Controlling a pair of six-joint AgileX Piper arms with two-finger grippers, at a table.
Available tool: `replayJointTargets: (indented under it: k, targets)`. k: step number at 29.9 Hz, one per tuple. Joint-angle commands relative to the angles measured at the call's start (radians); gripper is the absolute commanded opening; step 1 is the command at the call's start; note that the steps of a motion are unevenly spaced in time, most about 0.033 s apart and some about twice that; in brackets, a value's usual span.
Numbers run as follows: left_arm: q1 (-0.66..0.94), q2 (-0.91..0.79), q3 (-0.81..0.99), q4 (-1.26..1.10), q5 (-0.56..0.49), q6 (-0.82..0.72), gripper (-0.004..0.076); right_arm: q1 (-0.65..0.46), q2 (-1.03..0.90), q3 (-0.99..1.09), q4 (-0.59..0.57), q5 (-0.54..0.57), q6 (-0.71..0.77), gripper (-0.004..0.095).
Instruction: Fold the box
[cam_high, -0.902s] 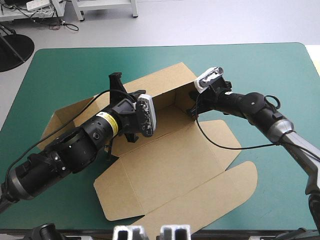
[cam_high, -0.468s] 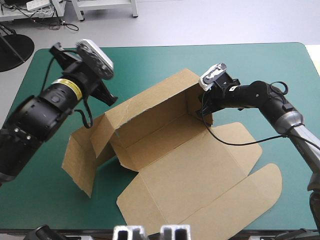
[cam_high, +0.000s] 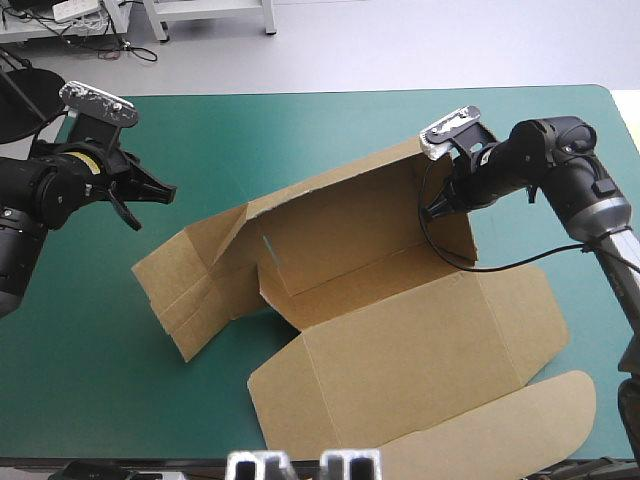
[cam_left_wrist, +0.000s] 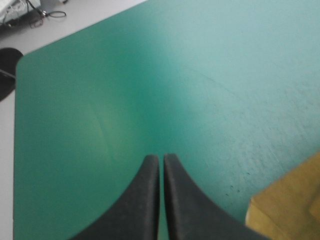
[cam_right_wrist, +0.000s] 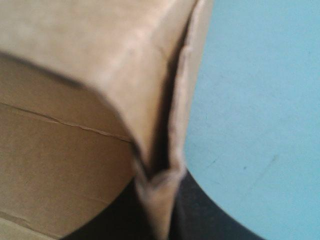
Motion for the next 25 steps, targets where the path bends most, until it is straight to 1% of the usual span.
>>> replayJointTargets:
  k: [1,3,5,7,10,14,16,18,21,23,25]
  targets:
    - [0.009,-0.024,-0.033,-0.021,0.03,-0.001,0.0013,0.001,0.005,-0.036,0.027,0.122,0.047,-0.002]
    - [0.009,-0.024,-0.033,-0.013,0.061,-0.004,0.0013,0.001,0.04,-0.036,0.027,0.122,0.064,-0.002]
    - [0.009,-0.024,-0.033,-0.015,0.068,-0.013,0.0013,0.001,0.085,-0.036,0.027,0.122,0.064,-0.002]
    - [0.009,-0.024,-0.033,-0.026,0.068,-0.013,0.0013,0.001,0.133,-0.045,0.027,0.122,0.067,-0.002]
    - [0.009,-0.024,-0.033,-0.043,0.068,-0.02,0.0009,0.001,0.209,-0.081,0.026,0.122,0.116,-0.002]
    - [0.009,-0.024,-0.033,-0.059,0.049,-0.02,-0.001,0.001,0.293,-0.159,0.037,0.122,0.123,-0.0019]
    - [0.009,-0.024,-0.033,-0.059,0.035,-0.02,-0.001,0.001,0.319,-0.202,0.037,0.122,0.123,0.0004]
    - [0.009,-0.024,-0.033,-0.055,0.025,-0.02,-0.001,0.001,0.33,-0.239,0.037,0.114,0.125,0.0073]
    - [0.009,-0.024,-0.033,-0.055,0.017,-0.02,-0.001,0.001,0.331,-0.294,0.037,0.082,0.151,0.0229]
    - [0.009,-0.024,-0.033,-0.051,0.017,-0.02,-0.001,0.001,0.331,-0.353,0.038,0.099,0.165,0.0382]
    - [0.009,-0.024,-0.033,-0.032,0.017,-0.02,-0.001,0.001,0.328,-0.42,0.042,0.125,0.168,0.0505]
